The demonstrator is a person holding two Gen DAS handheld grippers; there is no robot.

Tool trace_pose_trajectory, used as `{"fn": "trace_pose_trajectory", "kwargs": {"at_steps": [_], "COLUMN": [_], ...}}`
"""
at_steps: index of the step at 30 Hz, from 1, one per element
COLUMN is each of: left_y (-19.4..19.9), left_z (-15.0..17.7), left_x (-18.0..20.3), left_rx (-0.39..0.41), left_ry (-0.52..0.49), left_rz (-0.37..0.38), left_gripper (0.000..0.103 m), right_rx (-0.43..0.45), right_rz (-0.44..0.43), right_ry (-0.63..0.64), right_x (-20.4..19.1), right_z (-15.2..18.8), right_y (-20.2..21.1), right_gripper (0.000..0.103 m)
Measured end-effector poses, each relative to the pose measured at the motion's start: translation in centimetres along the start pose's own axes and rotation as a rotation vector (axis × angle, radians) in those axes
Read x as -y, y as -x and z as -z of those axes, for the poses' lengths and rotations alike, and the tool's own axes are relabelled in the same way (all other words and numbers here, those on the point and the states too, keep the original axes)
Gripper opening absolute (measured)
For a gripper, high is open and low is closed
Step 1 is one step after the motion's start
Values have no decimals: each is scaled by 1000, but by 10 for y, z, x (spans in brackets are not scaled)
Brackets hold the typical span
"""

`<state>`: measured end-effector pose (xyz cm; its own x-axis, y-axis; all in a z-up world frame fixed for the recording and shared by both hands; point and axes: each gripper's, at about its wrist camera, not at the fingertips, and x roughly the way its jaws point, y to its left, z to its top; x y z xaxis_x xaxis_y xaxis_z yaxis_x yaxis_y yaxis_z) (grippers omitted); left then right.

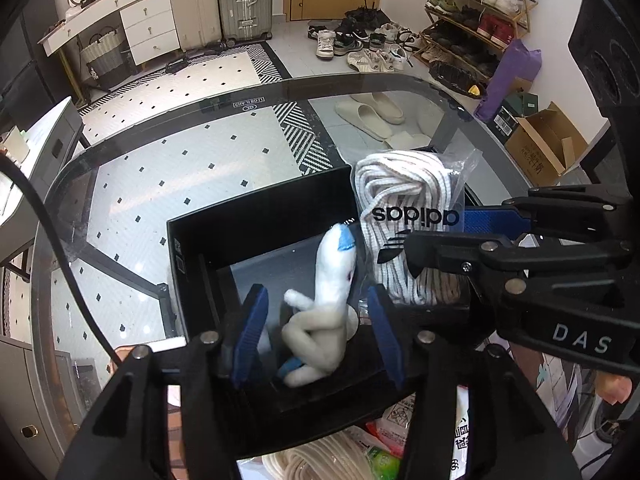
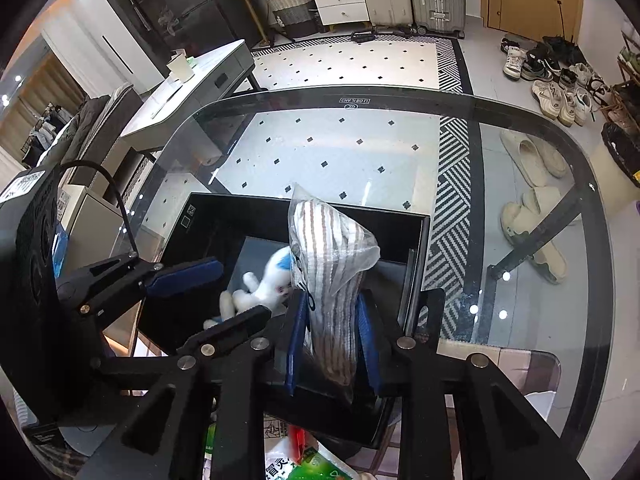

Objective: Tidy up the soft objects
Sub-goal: 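Lower both items into the black box and open both grippers, then grasp the bag of coiled white rope with the left gripper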

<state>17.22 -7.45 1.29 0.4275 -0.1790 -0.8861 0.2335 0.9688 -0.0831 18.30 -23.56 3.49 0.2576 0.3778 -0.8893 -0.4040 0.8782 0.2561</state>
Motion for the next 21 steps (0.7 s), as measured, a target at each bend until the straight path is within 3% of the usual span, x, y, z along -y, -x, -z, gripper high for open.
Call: {"fn": "trace_pose_trajectory", "kwargs": {"at_steps": [2, 4, 6, 8, 10, 14, 16, 18, 20, 21], "left_y": [4, 8, 12, 17, 22, 32, 37, 41, 43, 45], "left_z": [0, 0, 1, 3, 5, 10, 13, 17, 21, 23], "left_x": [-1, -1, -3, -4, -6, -9, -10, -10, -10, -11], "left_rx": [2, 8, 13, 29, 41, 53, 57, 60, 60, 62], "left_ry": [-2, -5, -7, -5, 1, 2, 0, -7, -7, -6], "left_rz": [-2, -4, -9, -5, -2, 10, 19, 12, -4, -4], "left_gripper": [56, 57, 59, 74, 79, 80, 82, 83, 101, 101], "right_rx": [10, 32, 53, 62, 73, 76, 73, 83, 87, 88], "right_rz": [-7, 5, 11, 7, 9, 2, -5, 5, 8, 6], "right_ry": [0, 2, 10, 8, 4, -7, -6, 3, 9, 10], "right_x": [0, -1, -1, -1, -1, 0, 0, 0, 0, 1], "right_z": [1, 1, 1, 1, 2, 9, 12, 17, 22, 24], "right_y": [6, 14, 22, 30, 37, 47, 53, 60, 67, 69], "right_gripper": [33, 47, 51, 52, 57, 66, 80, 87, 90, 94]}}
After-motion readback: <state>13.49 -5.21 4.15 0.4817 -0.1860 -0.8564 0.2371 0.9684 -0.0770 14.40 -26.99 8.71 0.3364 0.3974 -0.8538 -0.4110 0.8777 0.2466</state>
